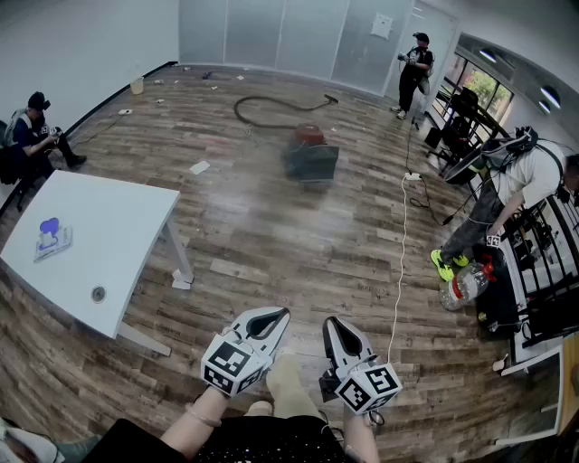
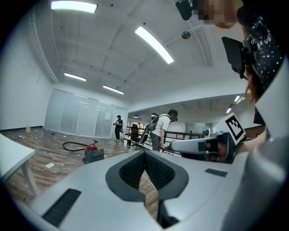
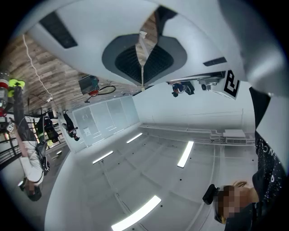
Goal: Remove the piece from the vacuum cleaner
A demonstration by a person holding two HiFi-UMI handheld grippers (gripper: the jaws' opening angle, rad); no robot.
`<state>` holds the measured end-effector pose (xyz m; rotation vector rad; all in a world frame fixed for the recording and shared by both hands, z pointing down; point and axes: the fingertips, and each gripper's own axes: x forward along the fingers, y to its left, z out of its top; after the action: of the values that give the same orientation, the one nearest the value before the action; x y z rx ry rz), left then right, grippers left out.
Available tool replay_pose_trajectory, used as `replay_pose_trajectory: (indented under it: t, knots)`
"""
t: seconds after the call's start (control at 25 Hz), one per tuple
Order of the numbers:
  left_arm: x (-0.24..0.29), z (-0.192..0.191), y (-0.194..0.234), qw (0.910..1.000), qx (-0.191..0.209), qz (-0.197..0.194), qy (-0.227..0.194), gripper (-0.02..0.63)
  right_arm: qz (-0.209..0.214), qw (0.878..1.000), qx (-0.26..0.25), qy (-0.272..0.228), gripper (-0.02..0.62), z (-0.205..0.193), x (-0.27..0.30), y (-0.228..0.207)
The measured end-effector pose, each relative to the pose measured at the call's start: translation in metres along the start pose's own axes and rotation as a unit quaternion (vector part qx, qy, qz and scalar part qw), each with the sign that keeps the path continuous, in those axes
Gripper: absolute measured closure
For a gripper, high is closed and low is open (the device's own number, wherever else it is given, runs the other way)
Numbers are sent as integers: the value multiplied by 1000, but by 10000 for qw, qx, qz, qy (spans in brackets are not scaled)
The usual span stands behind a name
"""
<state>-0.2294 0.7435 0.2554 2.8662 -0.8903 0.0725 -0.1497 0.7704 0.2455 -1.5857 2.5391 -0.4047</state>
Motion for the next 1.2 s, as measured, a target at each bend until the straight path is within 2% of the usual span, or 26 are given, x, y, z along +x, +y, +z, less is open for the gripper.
replay_pose_trajectory:
  t: [0.16,0.48,0.88,1.2]
  knots:
    - [20,4,10,10000,1,12,-18,598,37,9999,144,-29,584,6,13,-17]
    - [69,21,55,9999,81,58,-73,598,-4,9999,55,-107,584,30,68,-67]
    - [165,47,138,9997,185,152,-80,598,72,9998,64,-184,584,65,161,-153]
    - [235,56,179,9995,283,130,-47,598,97,9995,161,-236,584,78,213,-213]
